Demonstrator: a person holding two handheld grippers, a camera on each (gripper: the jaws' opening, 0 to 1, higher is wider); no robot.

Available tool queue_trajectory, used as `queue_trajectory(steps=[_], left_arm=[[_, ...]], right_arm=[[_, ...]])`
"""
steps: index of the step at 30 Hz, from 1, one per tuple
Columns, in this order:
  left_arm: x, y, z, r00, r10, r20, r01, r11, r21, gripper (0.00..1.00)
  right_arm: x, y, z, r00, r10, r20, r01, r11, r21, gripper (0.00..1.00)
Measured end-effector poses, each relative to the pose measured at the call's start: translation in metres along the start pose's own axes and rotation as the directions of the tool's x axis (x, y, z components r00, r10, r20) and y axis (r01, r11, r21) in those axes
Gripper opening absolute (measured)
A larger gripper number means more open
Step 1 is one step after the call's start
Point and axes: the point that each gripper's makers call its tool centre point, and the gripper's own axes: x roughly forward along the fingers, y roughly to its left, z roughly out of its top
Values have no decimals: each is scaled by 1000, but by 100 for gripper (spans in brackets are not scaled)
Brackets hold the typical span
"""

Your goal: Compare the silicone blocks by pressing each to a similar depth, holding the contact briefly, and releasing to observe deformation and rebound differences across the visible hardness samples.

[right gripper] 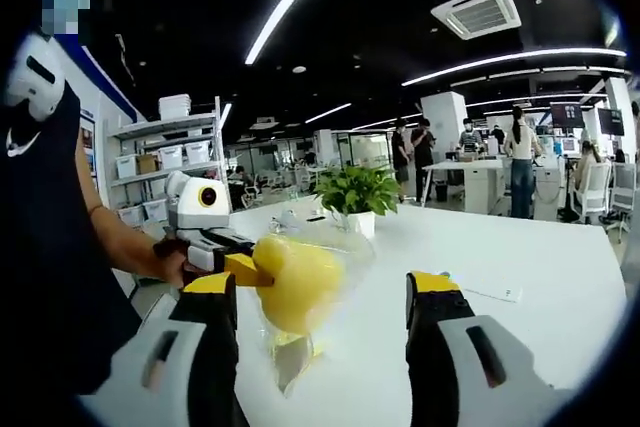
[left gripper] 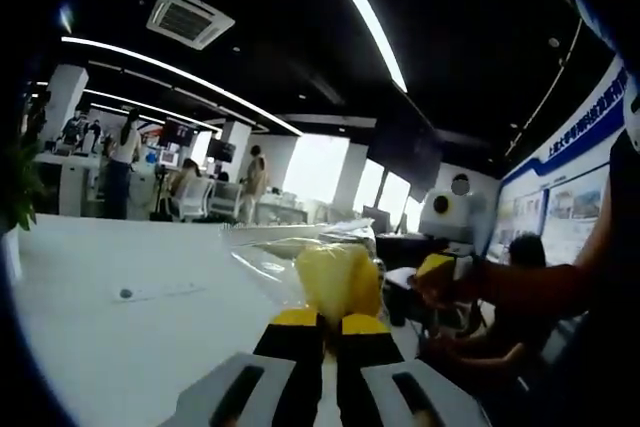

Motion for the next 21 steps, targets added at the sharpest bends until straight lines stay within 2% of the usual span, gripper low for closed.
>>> queue_trajectory(steps=[3,5,8,21], left_arm=[[0,-1,0,1000,-4,-2,4,1000,1,0],[0,-1,1,1000,-6,-1,6,1000,2,0],[0,-2,-1,1000,-13,-6,13,1000,-3,0],[1,-12,1,998,-57,-6,57,998,-16,0]], right_arm=[[2,4,-3,999,30,-12,-29,999,39,50],[5,5,-8,998,47,-36,-44,996,79,49],[8,6,-10,997,55,-47,-51,995,87,45],[15,16,-12,992,119,-51,-110,982,151,34]])
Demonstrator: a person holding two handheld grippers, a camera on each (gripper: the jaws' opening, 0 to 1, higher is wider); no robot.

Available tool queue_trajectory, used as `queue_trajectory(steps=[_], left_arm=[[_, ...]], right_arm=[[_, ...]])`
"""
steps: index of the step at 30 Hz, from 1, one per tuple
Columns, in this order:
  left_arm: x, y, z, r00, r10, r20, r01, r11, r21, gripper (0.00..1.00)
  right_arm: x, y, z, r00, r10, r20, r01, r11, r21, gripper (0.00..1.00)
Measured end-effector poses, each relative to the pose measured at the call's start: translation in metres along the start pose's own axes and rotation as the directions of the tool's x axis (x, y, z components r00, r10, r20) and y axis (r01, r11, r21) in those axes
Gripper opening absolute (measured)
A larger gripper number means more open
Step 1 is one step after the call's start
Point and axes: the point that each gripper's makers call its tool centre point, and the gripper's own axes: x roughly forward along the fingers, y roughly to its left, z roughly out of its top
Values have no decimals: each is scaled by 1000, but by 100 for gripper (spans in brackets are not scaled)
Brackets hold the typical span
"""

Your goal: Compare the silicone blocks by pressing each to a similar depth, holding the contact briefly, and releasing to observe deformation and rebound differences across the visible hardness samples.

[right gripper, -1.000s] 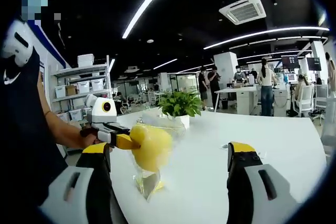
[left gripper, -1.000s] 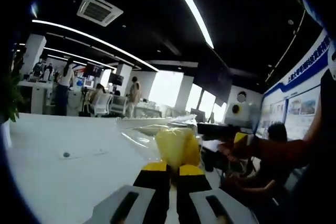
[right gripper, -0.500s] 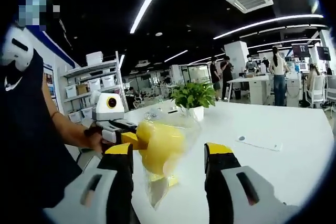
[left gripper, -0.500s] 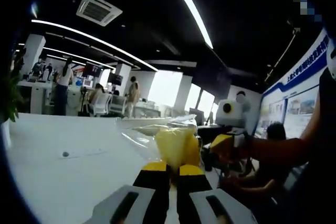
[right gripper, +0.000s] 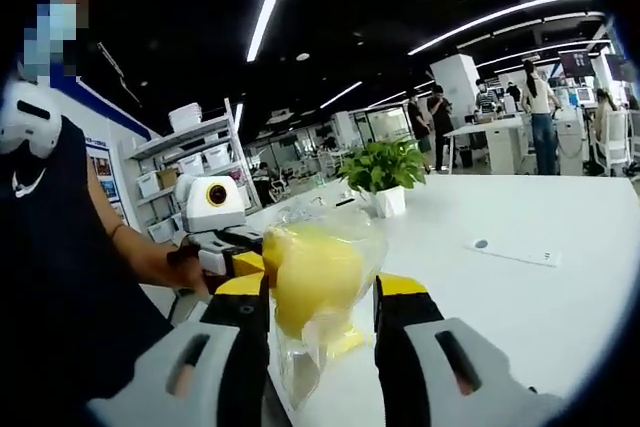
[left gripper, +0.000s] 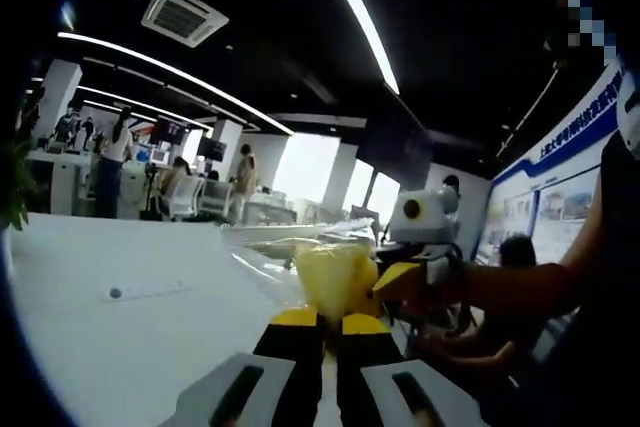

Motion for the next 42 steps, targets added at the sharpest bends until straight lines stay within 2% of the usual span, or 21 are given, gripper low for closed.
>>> queue_trajectory(steps=[3,11,14,23,31,33,42], left_arm=[[0,-2,0,1000,-9,-4,9,1000,-1,0],[-3,-3,0,1000,-19,-7,19,1000,3,0],[-4,-3,0,1000,-15,-8,15,1000,3,0],[-5,-1,1,1000,-14,-16,14,1000,8,0],[-3,-1,1,1000,-18,-20,18,1000,4,0],[-3,-2,2,1000,-19,-16,19,1000,3,1],[-4,1,3,1000,-7,-17,7,1000,15,1]], right_arm=[[2,3,2,1000,18,13,-18,1000,9,32],[7,7,0,999,47,-4,-47,999,21,29],[8,9,1,998,54,-11,-54,999,2,27],[9,11,0,998,52,-20,-52,999,-15,14],[7,12,0,998,57,-34,-57,998,0,7],[6,12,1,998,62,-24,-63,998,-17,5],[8,13,2,998,53,-28,-53,998,-26,1]])
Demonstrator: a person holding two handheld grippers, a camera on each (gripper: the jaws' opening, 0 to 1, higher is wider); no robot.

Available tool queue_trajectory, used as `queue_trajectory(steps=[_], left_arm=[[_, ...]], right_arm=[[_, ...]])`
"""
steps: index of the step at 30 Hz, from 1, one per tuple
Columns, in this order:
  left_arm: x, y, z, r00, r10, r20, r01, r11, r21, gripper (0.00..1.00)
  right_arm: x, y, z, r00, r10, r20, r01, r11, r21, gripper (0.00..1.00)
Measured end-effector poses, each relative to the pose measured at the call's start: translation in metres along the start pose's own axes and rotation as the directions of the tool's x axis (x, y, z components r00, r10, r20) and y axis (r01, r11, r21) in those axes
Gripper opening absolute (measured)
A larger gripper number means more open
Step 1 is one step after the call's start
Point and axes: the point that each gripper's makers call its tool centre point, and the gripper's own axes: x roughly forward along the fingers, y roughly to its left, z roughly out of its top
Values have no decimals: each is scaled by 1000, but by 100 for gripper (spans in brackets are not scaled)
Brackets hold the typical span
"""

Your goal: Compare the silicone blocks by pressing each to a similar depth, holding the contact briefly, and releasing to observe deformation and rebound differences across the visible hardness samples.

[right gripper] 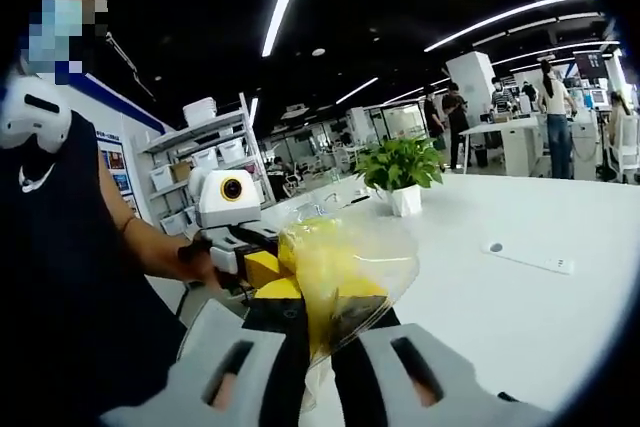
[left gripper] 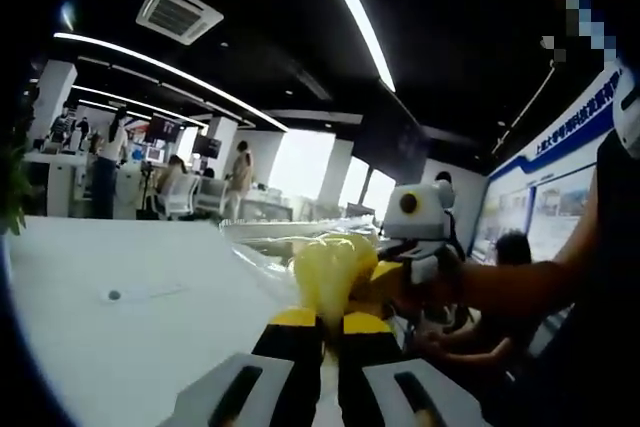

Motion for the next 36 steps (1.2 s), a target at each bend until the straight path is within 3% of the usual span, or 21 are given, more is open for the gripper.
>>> queue_trajectory(steps=[36], left_arm=[[-8,5,3,1000,1,7,0,1000,-9,4]], right_arm=[[8,5,4,999,-35,-29,35,999,-19,0]])
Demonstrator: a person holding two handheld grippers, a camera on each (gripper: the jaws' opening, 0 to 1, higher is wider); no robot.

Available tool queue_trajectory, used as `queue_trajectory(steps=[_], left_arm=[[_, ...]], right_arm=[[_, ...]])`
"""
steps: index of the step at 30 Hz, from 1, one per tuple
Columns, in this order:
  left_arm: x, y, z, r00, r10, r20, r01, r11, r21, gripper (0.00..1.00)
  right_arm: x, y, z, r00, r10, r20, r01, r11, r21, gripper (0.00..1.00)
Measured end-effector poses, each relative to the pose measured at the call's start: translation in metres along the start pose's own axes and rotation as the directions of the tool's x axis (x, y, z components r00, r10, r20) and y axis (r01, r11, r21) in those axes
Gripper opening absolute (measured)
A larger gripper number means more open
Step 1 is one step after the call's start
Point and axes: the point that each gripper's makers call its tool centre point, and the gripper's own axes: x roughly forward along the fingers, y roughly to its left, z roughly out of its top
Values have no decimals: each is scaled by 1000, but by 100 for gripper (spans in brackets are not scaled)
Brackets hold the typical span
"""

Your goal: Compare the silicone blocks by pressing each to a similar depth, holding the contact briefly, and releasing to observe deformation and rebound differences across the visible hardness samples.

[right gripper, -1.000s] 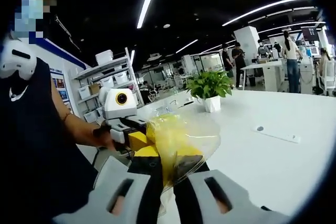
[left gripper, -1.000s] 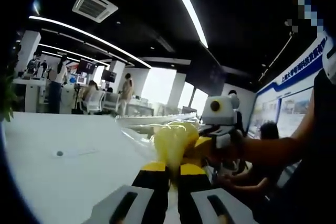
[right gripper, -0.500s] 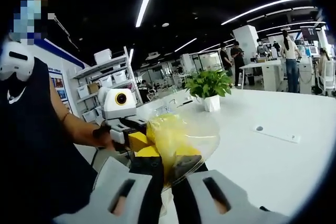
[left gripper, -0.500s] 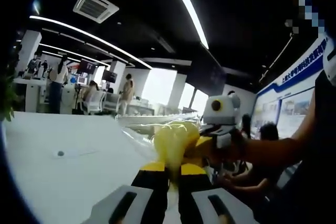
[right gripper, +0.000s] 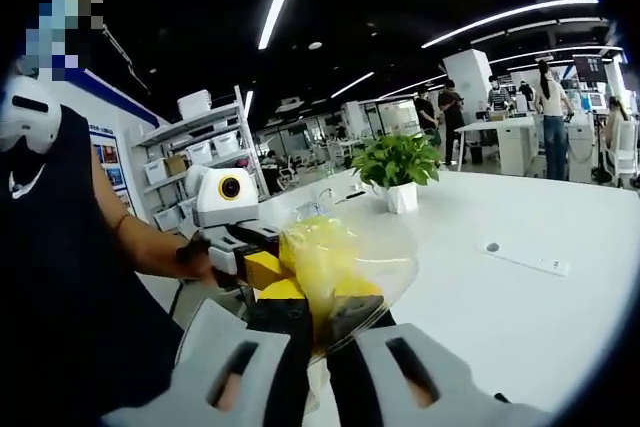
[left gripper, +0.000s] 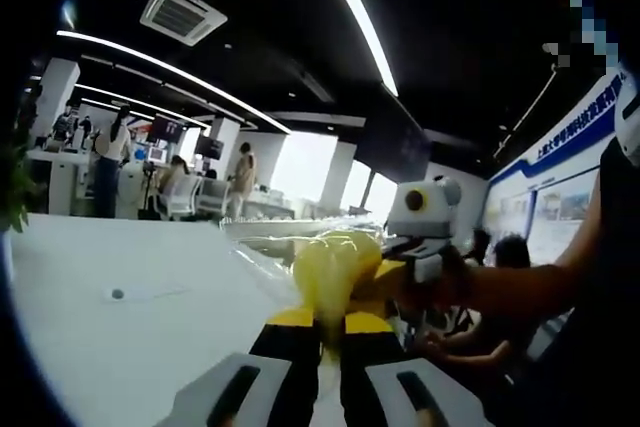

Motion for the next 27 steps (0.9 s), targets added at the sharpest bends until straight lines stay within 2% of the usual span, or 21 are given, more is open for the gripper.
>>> queue_trajectory(steps=[8,10,14,17,23,27], left_arm=[[0,-5,-2,1000,-10,-3,10,1000,18,2],[0,-5,-1,1000,-17,-1,17,999,32,1],[0,-8,3,1000,-24,5,24,1000,9,0],[0,-9,4,999,-43,5,43,999,-1,0],[3,-12,6,999,-50,6,50,998,-27,0],[4,-11,10,999,-47,14,48,997,-60,0]], right_arm=[[-2,4,-1,1000,7,-22,-7,1000,-30,0],[-2,3,0,1000,5,-15,-5,1000,-15,0],[-5,5,3,1000,2,-10,-2,1000,-3,2],[-6,5,5,1000,-7,-1,7,998,-62,5],[-10,5,6,1000,-19,6,20,998,-66,9],[-11,3,12,999,-33,33,37,992,-120,11]])
